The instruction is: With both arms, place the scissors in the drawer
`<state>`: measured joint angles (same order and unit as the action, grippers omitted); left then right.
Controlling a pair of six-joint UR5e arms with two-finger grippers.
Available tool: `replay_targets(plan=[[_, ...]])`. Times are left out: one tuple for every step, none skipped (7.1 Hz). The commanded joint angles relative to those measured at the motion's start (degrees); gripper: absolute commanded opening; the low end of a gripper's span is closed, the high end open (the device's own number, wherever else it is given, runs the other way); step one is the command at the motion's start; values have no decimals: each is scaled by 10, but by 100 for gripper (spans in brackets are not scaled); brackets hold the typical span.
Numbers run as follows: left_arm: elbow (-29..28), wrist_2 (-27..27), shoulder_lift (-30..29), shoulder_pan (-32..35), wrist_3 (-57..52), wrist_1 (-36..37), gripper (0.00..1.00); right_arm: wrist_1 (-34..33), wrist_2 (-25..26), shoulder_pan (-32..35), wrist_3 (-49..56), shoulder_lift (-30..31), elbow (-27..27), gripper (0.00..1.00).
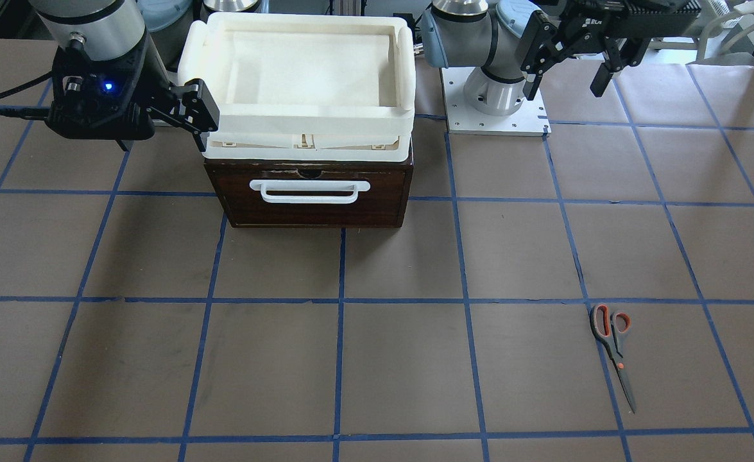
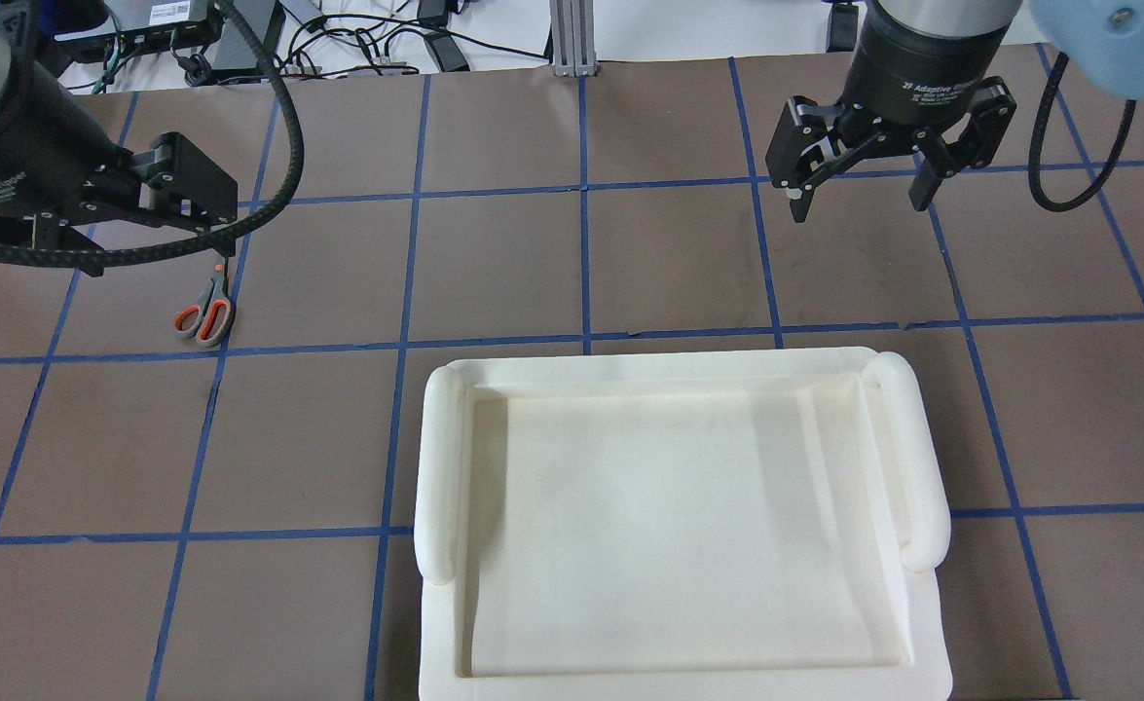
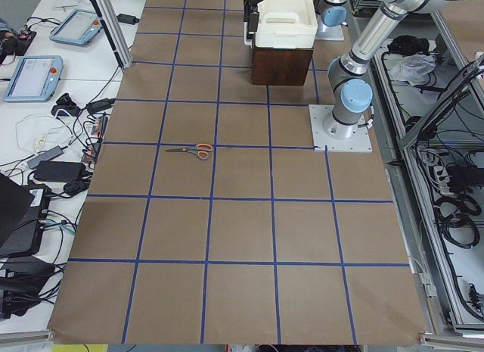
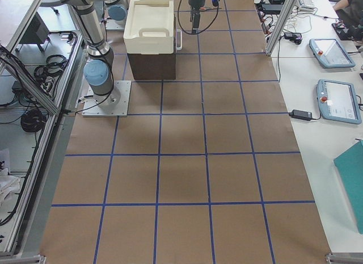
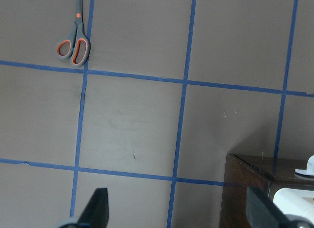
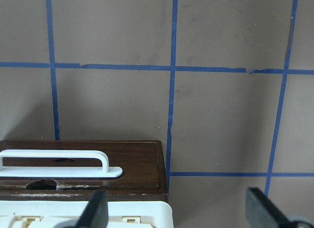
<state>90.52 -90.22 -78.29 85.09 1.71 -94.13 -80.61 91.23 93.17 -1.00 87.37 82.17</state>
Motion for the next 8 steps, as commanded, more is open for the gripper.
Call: replay_targets(plan=[[-51,1,-39,-15,-3,11,100,7,3,0,-1,0,0,100],[-61,1,-54,-16,-3,10,100,-1,-3,-1,0,1,0,100],[-68,3,-57,-17,-4,10,100,-10,-4,-1,-1,0,0,100],[-69,3,-60,-18,-5,10,100,-29,-2,-1,-1,1,-1,100],[-68,3,-57,-22,-11,11,100,-41,-2,-1,-28,-3,0,100],[-67,7,-59,-40,-20,11,100,-44,-4,1,-148,-15,-2,100],[-62,10,-74,-68,-42,11,100,-45,-2,3,-265,-24,-2,100],[-58,23,-102,-77,-48,13,100,-53,-2,5,-341,-37,-2,100]])
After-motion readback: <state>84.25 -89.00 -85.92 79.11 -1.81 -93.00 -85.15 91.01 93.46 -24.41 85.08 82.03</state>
